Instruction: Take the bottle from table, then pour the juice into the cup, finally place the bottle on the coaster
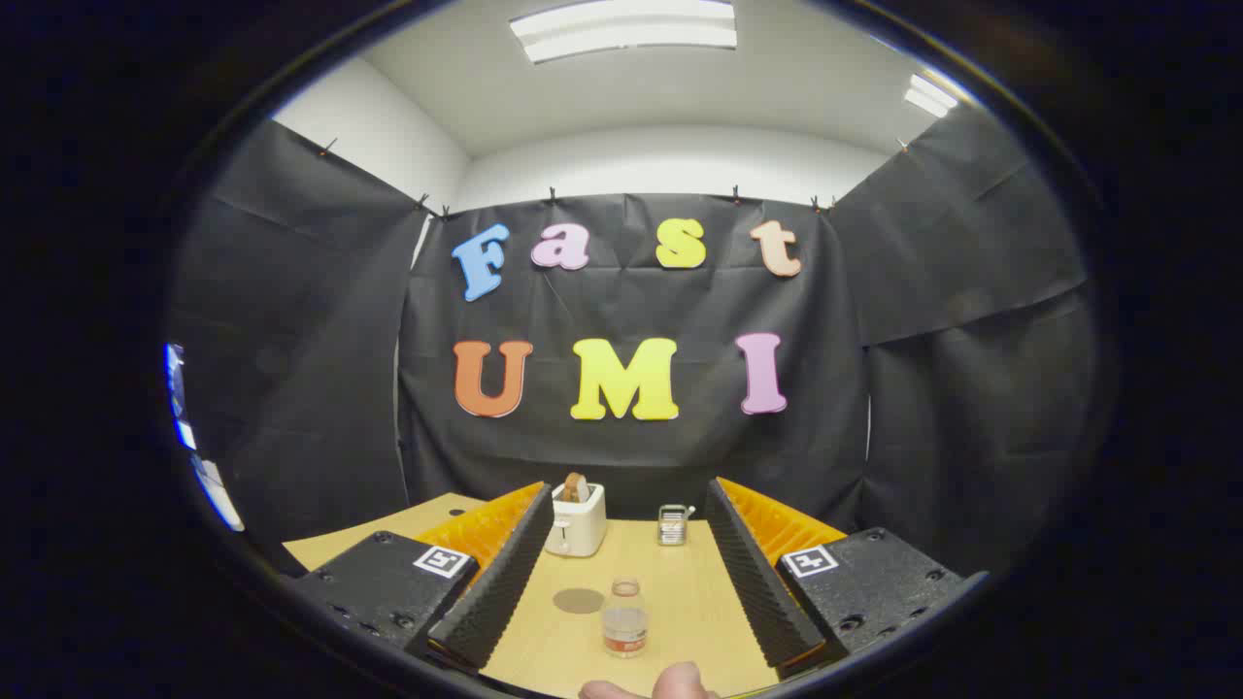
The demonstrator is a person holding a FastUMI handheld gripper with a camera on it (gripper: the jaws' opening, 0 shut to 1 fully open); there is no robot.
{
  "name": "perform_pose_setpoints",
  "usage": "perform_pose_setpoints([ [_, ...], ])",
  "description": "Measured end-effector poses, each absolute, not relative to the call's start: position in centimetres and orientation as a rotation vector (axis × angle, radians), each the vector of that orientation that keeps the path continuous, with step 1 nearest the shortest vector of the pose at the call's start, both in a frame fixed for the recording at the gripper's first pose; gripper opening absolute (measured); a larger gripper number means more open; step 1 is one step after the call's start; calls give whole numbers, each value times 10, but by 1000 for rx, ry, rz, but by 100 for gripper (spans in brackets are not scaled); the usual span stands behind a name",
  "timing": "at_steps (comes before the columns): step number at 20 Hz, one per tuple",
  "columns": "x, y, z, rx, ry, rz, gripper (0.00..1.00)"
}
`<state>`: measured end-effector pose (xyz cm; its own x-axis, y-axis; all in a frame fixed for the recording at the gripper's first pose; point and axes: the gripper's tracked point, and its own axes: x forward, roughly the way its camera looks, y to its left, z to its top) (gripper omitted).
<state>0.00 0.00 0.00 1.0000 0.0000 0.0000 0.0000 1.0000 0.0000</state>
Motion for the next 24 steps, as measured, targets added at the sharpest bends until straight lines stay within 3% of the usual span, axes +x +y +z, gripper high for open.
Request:
perform_pose_setpoints([
  [13, -4, -19, 4, 30, -20, -54, 100],
  [24, 1, -10, -11, 20, 1, -2, 100],
])
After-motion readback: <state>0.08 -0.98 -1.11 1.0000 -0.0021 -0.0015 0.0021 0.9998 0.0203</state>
